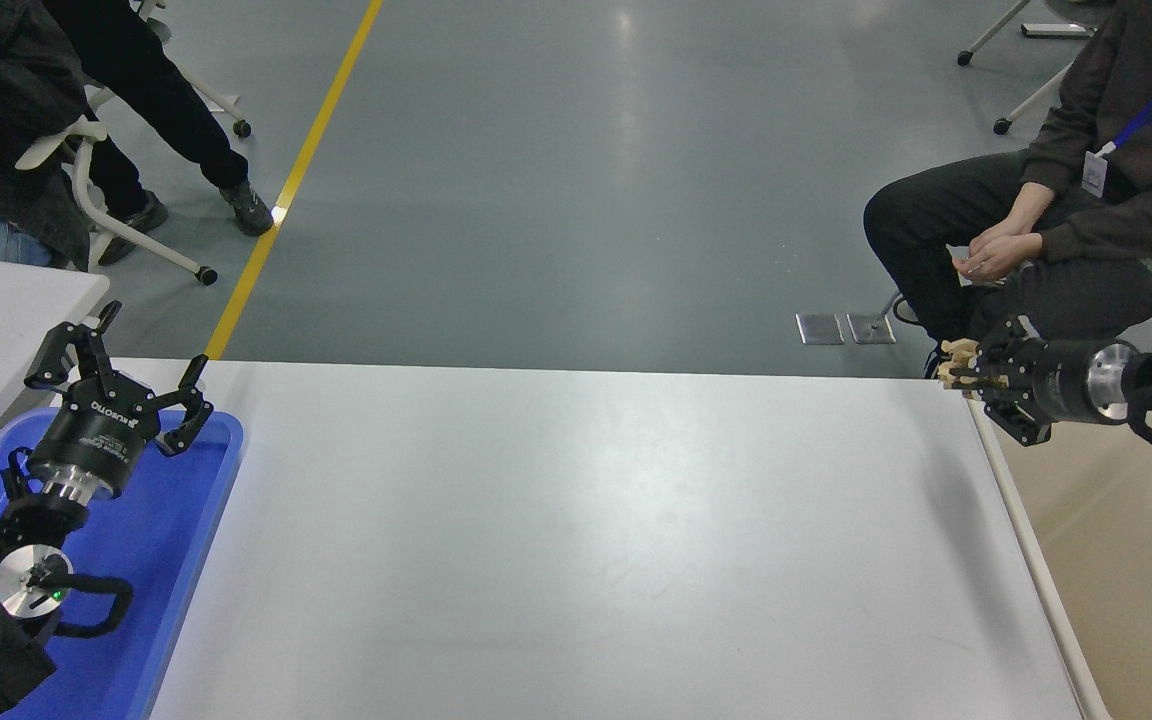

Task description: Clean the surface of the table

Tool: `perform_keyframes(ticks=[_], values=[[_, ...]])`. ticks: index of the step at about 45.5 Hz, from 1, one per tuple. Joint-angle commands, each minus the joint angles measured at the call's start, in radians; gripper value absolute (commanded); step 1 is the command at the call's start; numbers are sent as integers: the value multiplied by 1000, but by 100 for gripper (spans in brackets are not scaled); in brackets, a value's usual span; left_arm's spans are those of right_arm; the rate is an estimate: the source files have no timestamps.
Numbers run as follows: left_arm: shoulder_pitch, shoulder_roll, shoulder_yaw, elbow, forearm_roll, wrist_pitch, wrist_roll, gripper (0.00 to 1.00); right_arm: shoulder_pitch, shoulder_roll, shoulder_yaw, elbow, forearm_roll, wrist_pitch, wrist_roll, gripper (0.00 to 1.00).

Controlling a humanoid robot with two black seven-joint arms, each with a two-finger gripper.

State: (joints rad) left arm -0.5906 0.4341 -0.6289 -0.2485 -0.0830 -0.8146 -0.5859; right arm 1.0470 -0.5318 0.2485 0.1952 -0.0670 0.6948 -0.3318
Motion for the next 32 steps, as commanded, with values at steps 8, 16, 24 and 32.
perform_keyframes(ticks=[8, 16, 24, 32], values=[[0, 0, 0, 0, 0, 0, 0, 100, 57, -480, 11, 518, -5, 115, 4, 0], [0, 0, 0, 0, -1, 0, 1, 100, 87, -639, 9, 647, -5, 135, 1, 0], [0, 0, 0, 0, 0, 0, 1, 100, 105, -694, 3, 636, -20, 149, 1, 0], [0, 0, 0, 0, 0, 0, 0, 100, 94, -700, -12, 521, -68, 144, 1, 0]])
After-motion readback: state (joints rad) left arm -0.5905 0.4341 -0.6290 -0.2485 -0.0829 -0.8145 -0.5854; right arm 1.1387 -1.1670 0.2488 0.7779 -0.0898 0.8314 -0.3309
